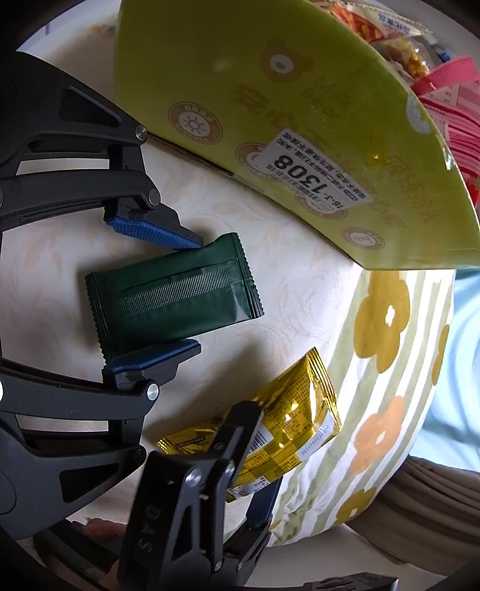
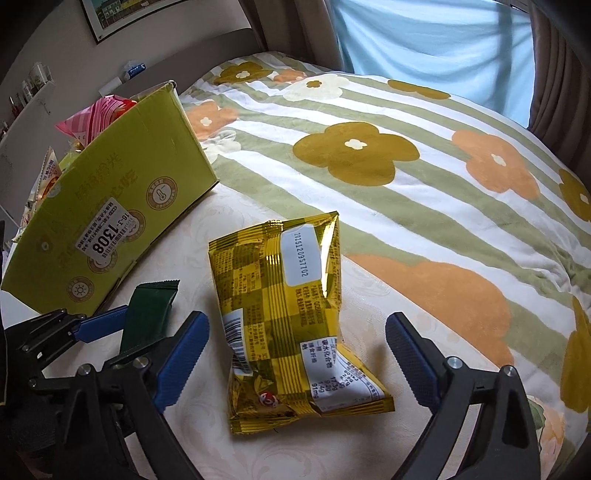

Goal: Organize snacks
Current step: 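Grasp the dark green packet with the left tool while the right tool grasps the gold bag, then carry the green packet and gold bag over the yellow box and open both tools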

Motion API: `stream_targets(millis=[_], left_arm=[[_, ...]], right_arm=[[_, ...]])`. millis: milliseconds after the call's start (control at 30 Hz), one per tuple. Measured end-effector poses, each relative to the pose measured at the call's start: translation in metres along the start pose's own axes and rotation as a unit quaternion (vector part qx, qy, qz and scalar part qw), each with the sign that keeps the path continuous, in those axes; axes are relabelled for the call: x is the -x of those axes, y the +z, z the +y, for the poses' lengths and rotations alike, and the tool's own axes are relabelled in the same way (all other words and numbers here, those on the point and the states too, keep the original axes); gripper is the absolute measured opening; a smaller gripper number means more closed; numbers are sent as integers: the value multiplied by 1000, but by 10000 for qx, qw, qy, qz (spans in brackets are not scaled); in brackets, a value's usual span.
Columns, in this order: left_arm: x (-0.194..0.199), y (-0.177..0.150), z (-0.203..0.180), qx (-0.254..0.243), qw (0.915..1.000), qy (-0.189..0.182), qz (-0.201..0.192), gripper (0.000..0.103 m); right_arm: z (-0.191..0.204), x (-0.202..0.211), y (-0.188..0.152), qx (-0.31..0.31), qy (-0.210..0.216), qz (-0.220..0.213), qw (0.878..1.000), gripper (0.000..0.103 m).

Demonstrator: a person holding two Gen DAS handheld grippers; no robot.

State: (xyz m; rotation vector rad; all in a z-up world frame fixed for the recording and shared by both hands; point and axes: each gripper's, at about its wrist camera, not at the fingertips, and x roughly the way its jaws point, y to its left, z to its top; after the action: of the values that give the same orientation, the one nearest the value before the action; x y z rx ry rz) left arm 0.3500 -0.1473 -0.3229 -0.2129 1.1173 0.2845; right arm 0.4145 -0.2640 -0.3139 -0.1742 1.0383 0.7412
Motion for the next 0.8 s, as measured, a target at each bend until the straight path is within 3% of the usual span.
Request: stream_targets(millis=[167,267,467,800], left_arm=[[6,-4,2,10,10000,35,-27,46],[10,-5,2,21,10000,-10,-22,46],[37,-2,-2,-85,9996,-193,-212,46],[121,19,-2,-216,9934,-794,-799,46]], right_arm=[[6,-6,-2,161,-177,80,9997,59],[3,-2,-1,47,-202,137,9997,56],[0,43,-1,-215,-320,-172,9991,56],[26,129,15,-453,-595,-769,9942,56]])
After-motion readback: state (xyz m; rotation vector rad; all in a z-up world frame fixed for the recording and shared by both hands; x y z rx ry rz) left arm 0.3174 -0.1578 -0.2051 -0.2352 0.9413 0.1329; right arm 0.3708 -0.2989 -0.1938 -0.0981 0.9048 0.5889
